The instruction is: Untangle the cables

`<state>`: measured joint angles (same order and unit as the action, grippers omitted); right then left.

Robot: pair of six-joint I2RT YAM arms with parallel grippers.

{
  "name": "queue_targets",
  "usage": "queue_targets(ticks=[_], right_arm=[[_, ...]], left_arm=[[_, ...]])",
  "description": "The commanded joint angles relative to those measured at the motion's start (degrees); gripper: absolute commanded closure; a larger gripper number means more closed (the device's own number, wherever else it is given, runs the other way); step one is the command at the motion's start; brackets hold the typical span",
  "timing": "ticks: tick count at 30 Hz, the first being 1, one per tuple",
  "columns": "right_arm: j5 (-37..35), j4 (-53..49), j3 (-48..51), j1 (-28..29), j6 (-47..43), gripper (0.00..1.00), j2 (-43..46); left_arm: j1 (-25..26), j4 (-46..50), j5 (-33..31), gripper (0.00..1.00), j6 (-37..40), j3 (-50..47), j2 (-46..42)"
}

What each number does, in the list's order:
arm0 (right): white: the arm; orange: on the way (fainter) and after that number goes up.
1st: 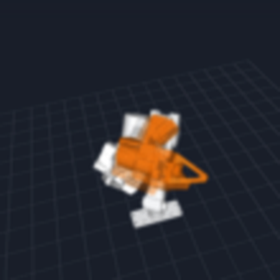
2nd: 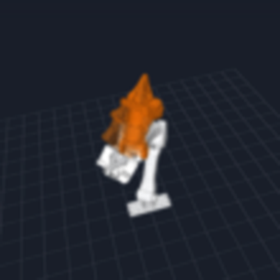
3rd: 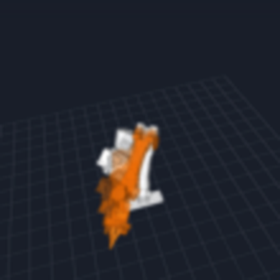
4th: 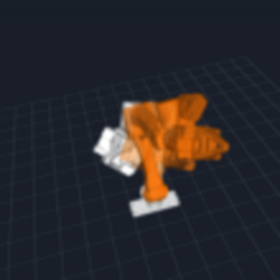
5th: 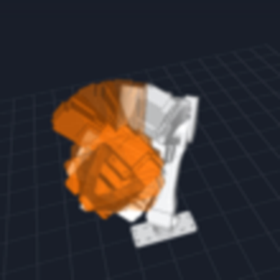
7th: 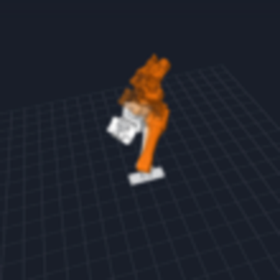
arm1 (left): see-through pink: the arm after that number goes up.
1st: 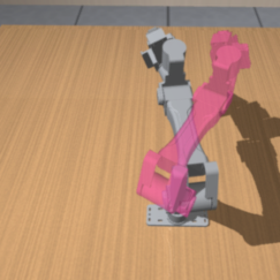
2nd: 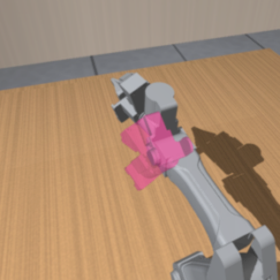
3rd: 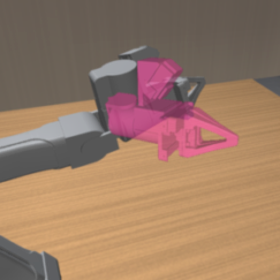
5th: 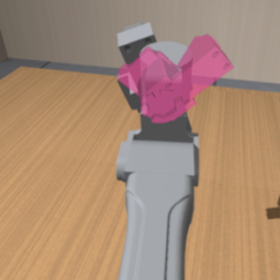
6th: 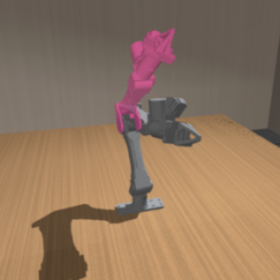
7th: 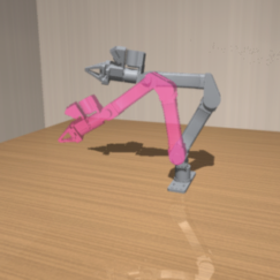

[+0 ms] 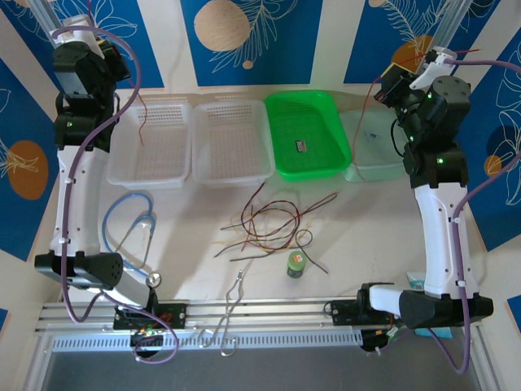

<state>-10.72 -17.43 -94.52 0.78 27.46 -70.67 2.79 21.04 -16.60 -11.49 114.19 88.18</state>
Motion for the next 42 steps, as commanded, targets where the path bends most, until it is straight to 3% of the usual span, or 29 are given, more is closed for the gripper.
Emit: queue_targets(ticks=[1,4,7,13,16,22,28,36,42], right_arm=[[2.4,0.5,-2.0,-0.1,0.3,1.00,0.8],[4.2,2.2,1.2,-0.1,3.0,1.00,1.8],[6.0,2.5,3.0,0.3,4.4,1.00,2.2],[6.6,0.7,3.9,1.0,4.7,1.00,2.8],[7.2,0.6,4.6,1.5,5.0,1.00,2.8],[7.7,0.1,4.1,2.1,4.8,1.00,2.6],[7.7,-1.6,3.9,2.4,4.0,1.00,3.1],[8.6,-3.3,2.9,2.4,2.7,1.00,3.6],[8.4,-3.3,3.7,2.1,2.7,1.00,3.7]], left_arm=[[-0.9,1.8,-0.3,1.00,-0.8,-7.3,0.4],[-0.9,-8.8,-0.5,1.00,-1.6,-23.3,-1.0],[-1.2,-7.7,-0.3,1.00,-3.0,-29.7,1.4],[-3.6,2.1,9.5,1.00,-12.8,-31.7,6.4],[-4.3,8.5,9.8,1.00,-14.8,-29.1,10.3],[-10.1,7.4,19.5,1.00,-21.2,-28.1,17.4],[-10.5,6.7,14.9,1.00,-21.0,-24.4,19.2],[-10.3,-10.4,4.0,1.00,-24.4,-34.0,12.8],[-9.4,-15.9,-3.7,1.00,-23.2,-37.0,7.3]])
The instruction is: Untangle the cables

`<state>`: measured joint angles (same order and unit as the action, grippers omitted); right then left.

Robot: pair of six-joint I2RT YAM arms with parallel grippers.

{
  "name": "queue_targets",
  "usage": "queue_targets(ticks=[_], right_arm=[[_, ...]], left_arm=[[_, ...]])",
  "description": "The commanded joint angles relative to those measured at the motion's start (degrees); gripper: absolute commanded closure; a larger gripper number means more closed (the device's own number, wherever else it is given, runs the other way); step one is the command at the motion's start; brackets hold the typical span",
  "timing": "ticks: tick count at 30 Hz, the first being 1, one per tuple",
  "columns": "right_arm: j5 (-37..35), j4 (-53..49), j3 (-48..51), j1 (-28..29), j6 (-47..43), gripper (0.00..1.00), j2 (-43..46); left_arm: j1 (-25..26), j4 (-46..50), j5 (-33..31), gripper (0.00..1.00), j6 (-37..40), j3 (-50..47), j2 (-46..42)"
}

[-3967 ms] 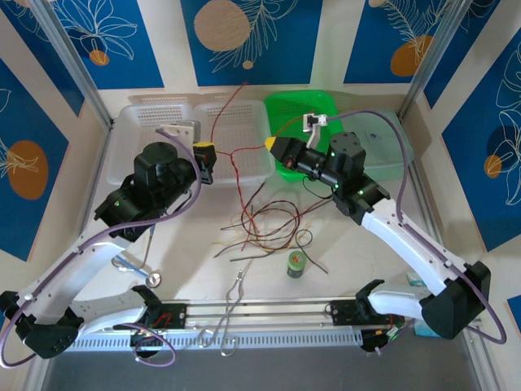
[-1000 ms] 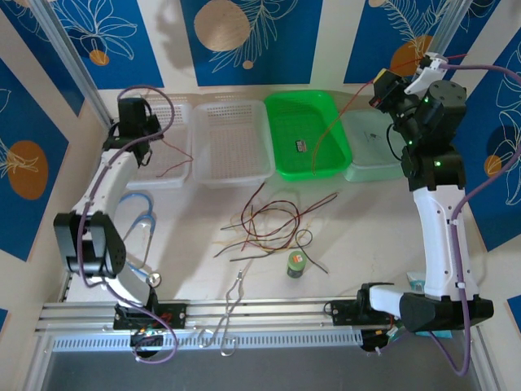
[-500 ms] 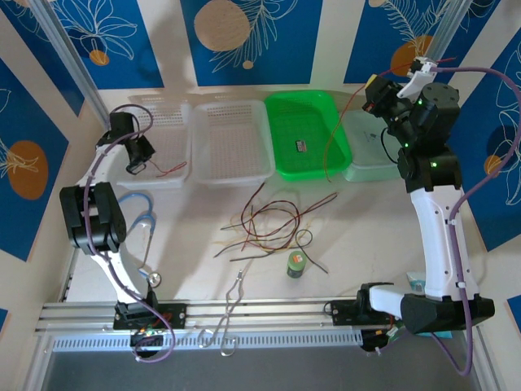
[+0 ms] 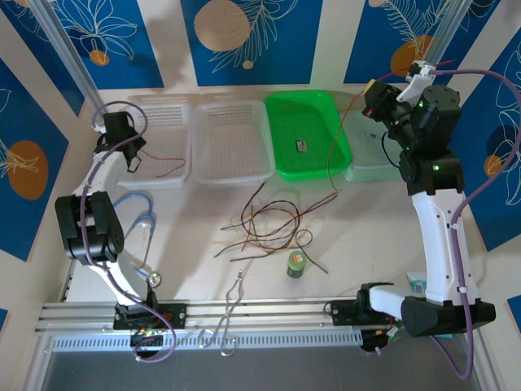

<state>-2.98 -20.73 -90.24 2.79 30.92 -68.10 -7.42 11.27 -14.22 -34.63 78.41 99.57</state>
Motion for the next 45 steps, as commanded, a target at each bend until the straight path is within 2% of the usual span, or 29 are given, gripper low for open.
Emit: queue_targets(ticks=[1,6,9,14,17,19,21,24,26,30,33,36,37,39,45], right_arm=[[0.7,0.2,-0.4,0.2,-0.5,1.00,1.1],[1.6,0.8,-0.2,0.2,0.0,1.00,0.6],[1.7,1.0,-0.5,0.3,0.4,1.00,0.3],[2.2,-0.2,-2.1,0.2,-0.4,1.00,-0.4],[2.3,-0.3,-2.2,0.2,-0.5,1.00,-0.4],[2.5,-0.5,-2.3,0.2,-0.4,1.00,-0.5],[2.6,-0.5,-2.5,0.2,-0.3,1.00,-0.6],[2.9,-0.7,-2.9,0.2,-0.5,1.00,-1.0],[3.0,-0.7,-3.1,0.1,-0.3,1.00,-1.2],[3.6,-0.9,-3.6,0.1,-0.8,1.00,-1.6],[3.9,-1.6,-3.9,0.0,-1.3,1.00,-1.7],[4.0,-1.5,-3.6,-0.1,-1.1,1.00,-1.5],[4.1,-1.5,-3.5,-0.1,-1.1,1.00,-1.4],[4.2,-1.4,-3.5,-0.2,-0.8,1.00,-1.5],[4.9,-0.5,-4.0,0.0,-0.2,1.00,-2.0]], left_arm=[[1.3,-8.6,-8.0,1.00,1.4,-2.8,-5.2],[7.8,-26.4,-22.7,1.00,17.9,-9.5,-8.8],[10.8,-38.3,-32.3,1.00,25.3,-13.6,-9.2],[14.2,-49.7,-44.0,1.00,41.5,-12.1,-4.9],[15.1,-51.6,-49.6,1.00,48.4,-9.1,-1.4],[15.1,-48.9,-51.5,1.00,48.9,-7.1,0.3],[14.9,-43.2,-48.9,1.00,44.9,-6.0,0.6],[14.0,-23.0,-40.4,1.00,31.2,-1.7,0.8],[13.0,-11.8,-37.7,1.00,22.6,1.1,2.6],[12.1,-6.1,-28.9,1.00,21.2,3.8,6.4],[11.1,4.6,-21.5,1.00,17.4,10.0,11.3],[9.5,11.3,-13.3,1.00,13.5,13.4,15.3],[8.8,12.2,-8.2,1.00,12.7,14.2,16.3],[7.7,14.5,-2.3,1.00,11.1,16.0,17.8],[6.8,21.0,5.4,1.00,10.1,21.9,21.9]])
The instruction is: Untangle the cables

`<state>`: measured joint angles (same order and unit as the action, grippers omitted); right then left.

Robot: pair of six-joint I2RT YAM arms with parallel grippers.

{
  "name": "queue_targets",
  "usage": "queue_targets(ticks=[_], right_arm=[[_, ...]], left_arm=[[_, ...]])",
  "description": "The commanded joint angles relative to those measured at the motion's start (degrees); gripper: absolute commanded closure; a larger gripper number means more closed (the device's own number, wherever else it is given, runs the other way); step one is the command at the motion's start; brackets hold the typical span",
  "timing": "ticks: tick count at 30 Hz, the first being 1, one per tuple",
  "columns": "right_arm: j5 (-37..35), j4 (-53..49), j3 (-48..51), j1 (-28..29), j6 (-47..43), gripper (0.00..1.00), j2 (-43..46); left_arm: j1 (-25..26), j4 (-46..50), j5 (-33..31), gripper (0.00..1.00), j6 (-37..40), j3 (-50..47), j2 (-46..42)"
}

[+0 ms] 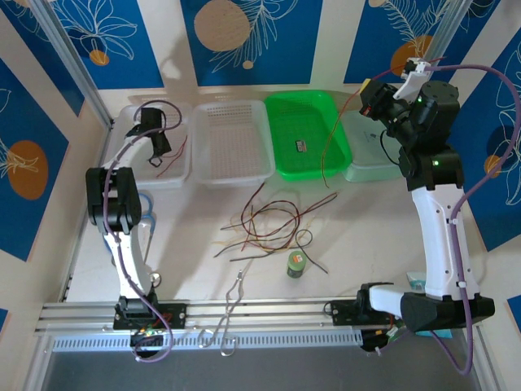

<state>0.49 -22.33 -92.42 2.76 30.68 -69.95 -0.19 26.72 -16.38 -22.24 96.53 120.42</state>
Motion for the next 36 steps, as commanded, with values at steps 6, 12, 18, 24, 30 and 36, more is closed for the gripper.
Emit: queue_targets(ticks=[6,12,18,24,30,36], right_arm=[[1.1,1.7,-1.8,0.8,0.9,1.00,-0.2],[1.0,1.4,-3.3,1.4,0.2,1.00,-0.1],[0.6,1.3,-2.4,2.7,0.0,1.00,1.2],[0.4,0.2,-2.4,6.3,-0.8,1.00,1.8],[0.5,-0.8,-4.8,12.4,-3.7,1.00,0.9],[2.8,-0.8,-5.2,18.4,-1.6,1.00,-1.7]], left_arm=[[-2.3,15.7,19.9,1.00,-4.3,11.7,7.9],[-2.4,17.0,20.1,0.74,-3.7,12.4,7.3],[-1.6,15.8,16.0,0.31,-3.1,9.7,2.0],[-0.1,10.7,9.9,0.14,-3.2,0.1,-8.8],[1.8,7.7,14.3,0.03,-5.2,-5.8,-18.3],[10.0,-2.4,27.5,0.10,2.0,-14.7,-32.4]])
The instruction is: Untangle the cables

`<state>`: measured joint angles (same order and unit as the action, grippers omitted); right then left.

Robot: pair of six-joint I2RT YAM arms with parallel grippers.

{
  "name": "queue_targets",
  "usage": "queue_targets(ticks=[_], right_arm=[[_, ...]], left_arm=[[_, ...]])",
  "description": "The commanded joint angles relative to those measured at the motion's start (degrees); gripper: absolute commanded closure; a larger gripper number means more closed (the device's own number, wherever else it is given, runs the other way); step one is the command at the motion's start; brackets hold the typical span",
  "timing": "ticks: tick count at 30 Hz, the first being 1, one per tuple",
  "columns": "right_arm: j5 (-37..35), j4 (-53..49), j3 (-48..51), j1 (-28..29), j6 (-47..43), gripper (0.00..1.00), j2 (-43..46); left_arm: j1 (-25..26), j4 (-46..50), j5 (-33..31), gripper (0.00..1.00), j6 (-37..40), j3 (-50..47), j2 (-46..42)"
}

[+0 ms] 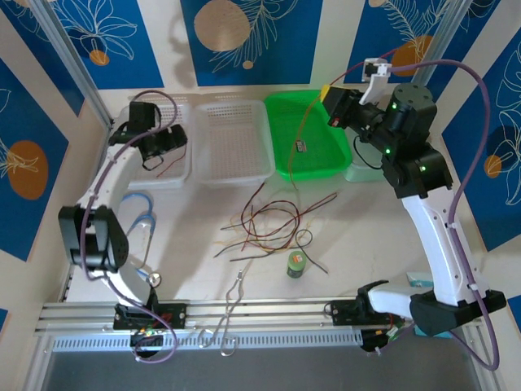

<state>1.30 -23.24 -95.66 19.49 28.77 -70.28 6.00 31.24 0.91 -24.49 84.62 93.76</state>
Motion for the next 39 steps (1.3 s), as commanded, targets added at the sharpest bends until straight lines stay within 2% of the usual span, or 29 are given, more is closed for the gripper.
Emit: queue_targets(ticks=[1,6,9,14,17,20,21,22,23,25,29,30,32,33,36,39], right_arm=[[2.7,0.1,-2.1,2.4,0.8,1.00,-2.0],[4.7,-0.2,-3.2,5.8,1.7,1.00,-4.6],[5.9,0.0,-3.0,7.5,2.3,1.00,-5.2],[6.1,0.0,-2.8,10.9,2.7,1.00,-4.7],[6.3,-0.9,-3.1,12.5,3.0,1.00,-4.4],[5.5,-1.6,-2.7,13.5,3.0,1.00,-3.7],[5.1,-1.8,-2.6,13.7,2.7,1.00,-3.4],[4.5,-2.0,-2.4,13.9,2.6,1.00,-3.2],[3.8,-2.1,-2.1,13.9,2.5,1.00,-2.9],[2.6,-2.1,-1.6,13.9,2.4,1.00,-2.3],[1.6,-2.2,-0.6,13.4,1.6,0.98,-1.4],[2.0,-2.3,-0.5,13.0,1.4,0.78,-1.2],[2.1,-2.8,-0.2,12.0,1.3,0.30,-0.4],[1.8,-2.9,0.3,11.4,1.5,0.19,0.3],[1.8,-1.7,3.3,8.6,2.4,0.10,3.1],[4.2,-1.0,5.9,4.3,3.9,0.08,5.6]], left_arm=[[5.7,-9.1,12.9,0.13,5.5,-4.0,-7.9],[17.1,-20.1,20.5,0.14,16.7,-11.7,-16.5],[22.2,-29.9,26.7,0.15,19.0,-17.7,-19.8],[29.5,-37.2,28.1,0.14,25.1,-21.7,-19.4],[31.8,-38.9,26.9,0.17,24.9,-20.8,-16.7],[32.9,-38.8,25.2,0.34,23.7,-19.2,-14.6],[32.9,-38.8,25.2,0.51,22.5,-18.9,-14.3],[32.9,-38.5,25.1,0.62,22.3,-18.6,-14.1],[32.9,-38.1,24.6,0.78,21.5,-18.3,-14.0],[32.9,-36.9,24.0,1.00,20.9,-18.0,-14.3],[32.7,-33.3,21.9,1.00,21.6,-17.8,-15.8],[32.5,-32.8,21.3,1.00,21.4,-17.9,-16.3],[31.9,-30.1,19.2,1.00,19.9,-17.2,-16.9],[31.1,-26.5,16.8,1.00,18.5,-15.7,-16.7],[28.2,-14.1,11.9,1.00,18.0,-8.9,-14.6],[24.5,-9.1,7.4,1.00,17.8,-5.0,-13.5]])
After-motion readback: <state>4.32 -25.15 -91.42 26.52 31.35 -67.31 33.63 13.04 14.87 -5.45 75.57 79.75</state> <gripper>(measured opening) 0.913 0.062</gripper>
